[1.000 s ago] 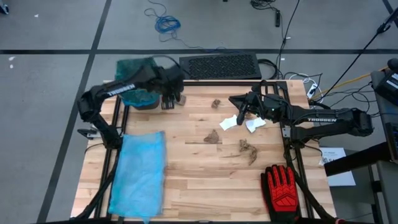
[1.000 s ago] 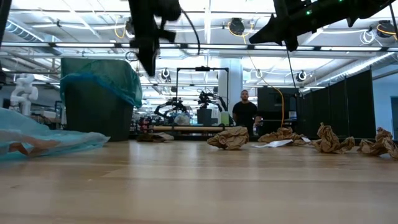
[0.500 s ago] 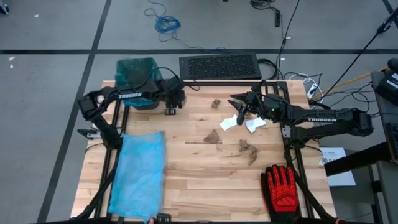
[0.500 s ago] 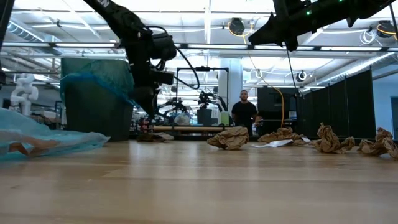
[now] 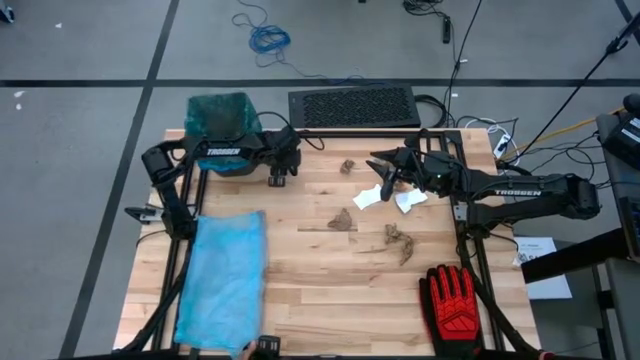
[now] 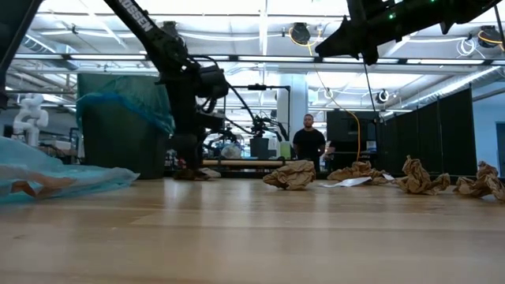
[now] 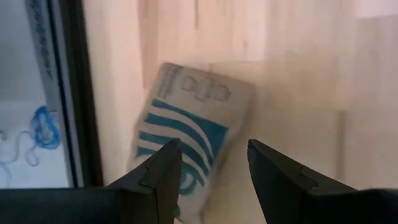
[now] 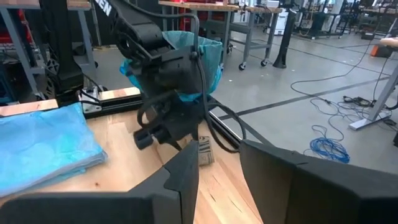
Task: Place trash/remove bag and relplace
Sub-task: Put the brown coffee sleeve into the black trash bin
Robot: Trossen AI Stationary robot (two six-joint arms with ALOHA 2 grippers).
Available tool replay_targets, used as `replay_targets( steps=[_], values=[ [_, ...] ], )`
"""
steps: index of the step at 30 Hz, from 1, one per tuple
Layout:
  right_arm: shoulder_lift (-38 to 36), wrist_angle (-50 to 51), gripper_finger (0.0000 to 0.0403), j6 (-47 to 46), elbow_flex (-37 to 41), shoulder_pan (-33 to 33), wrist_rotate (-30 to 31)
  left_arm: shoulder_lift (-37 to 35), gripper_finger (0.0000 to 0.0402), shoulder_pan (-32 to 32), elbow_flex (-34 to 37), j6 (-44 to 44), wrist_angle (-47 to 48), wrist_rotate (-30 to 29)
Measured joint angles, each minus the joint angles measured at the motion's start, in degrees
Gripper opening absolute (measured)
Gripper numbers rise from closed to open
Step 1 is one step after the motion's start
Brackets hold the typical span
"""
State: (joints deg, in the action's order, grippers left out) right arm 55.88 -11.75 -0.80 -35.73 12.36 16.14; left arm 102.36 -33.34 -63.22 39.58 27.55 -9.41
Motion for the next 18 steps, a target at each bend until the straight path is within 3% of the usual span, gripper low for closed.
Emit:
replay_targets(
  steps=[9, 12, 16, 18],
  values=[
    [0.0, 0.0, 0.0112, 0.1, 0.0, 0.0, 0.2, 4.9, 0.0167, -1.1, -0.3, 0.2, -1.3, -2.9],
    [0.0, 0.0, 0.0112, 0.0, 0.0, 0.1, 0.2, 5.3, 0.0121, -1.0, -0.3, 0.4, -1.0, -3.2],
    [0.0, 0.0, 0.0112, 0.0, 0.0, 0.1, 0.2, 4.8, 0.0019, -0.4, -1.4, -0.1, 0.2, -3.2],
    [0.0, 0.0, 0.0112, 0.0, 0.0, 0.1, 0.2, 3.8, 0.0009, 0.0, -2.7, -0.5, 0.5, -3.4]
  ],
)
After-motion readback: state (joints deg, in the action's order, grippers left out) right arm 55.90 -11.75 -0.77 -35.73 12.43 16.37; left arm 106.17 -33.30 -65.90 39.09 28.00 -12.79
